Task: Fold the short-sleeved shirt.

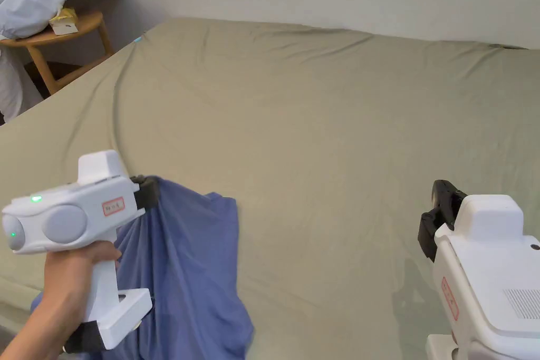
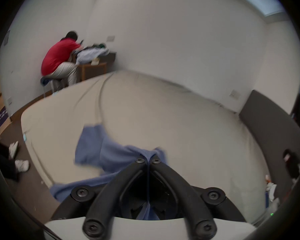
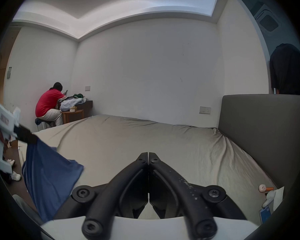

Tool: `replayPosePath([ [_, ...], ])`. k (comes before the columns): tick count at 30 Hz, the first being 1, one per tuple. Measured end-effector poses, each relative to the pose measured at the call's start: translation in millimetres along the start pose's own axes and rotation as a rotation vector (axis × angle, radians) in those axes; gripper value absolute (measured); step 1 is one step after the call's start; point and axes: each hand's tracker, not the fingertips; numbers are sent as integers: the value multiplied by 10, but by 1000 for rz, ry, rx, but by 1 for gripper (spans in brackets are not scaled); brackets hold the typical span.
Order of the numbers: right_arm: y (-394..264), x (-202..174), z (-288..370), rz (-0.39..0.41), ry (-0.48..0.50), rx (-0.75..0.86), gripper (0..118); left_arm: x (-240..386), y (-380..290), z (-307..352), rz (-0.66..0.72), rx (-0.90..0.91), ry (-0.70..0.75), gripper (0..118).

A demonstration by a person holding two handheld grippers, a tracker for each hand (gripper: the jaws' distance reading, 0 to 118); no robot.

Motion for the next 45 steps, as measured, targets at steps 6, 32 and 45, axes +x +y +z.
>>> replayPosePath([
  [6, 60, 332, 209, -22, -53, 39, 1, 1028, 728, 474, -135, 130, -233, 0],
  [32, -177, 1752, 964, -35, -423, 12, 1, 3638, -916, -867, -474, -338, -657, 0],
  [45, -347, 1654, 890, -44, -389, -50, 1, 3328, -2097, -1612, -508, -579, -389, 6],
])
